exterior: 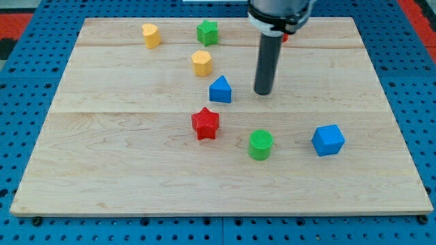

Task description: Slide green circle to the bottom of red star

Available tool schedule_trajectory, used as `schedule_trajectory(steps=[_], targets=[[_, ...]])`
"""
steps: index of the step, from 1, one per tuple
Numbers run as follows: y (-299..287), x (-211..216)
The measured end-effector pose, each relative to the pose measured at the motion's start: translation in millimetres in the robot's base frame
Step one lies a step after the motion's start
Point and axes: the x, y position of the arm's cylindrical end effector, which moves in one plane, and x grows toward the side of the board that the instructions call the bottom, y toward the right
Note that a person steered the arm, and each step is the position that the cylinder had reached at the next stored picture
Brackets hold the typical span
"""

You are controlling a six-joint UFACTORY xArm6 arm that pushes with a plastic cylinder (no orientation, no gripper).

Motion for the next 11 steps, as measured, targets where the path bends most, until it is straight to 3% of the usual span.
schedule_trajectory(steps=[2, 4, 5, 6, 8, 9, 11], targets=[[-52.3, 1.7], [-23.6, 22.0], [23.9, 36.9], [42.7, 76.9], [6.7, 135.2], [18.1, 143.0], [-34.9, 143.0]])
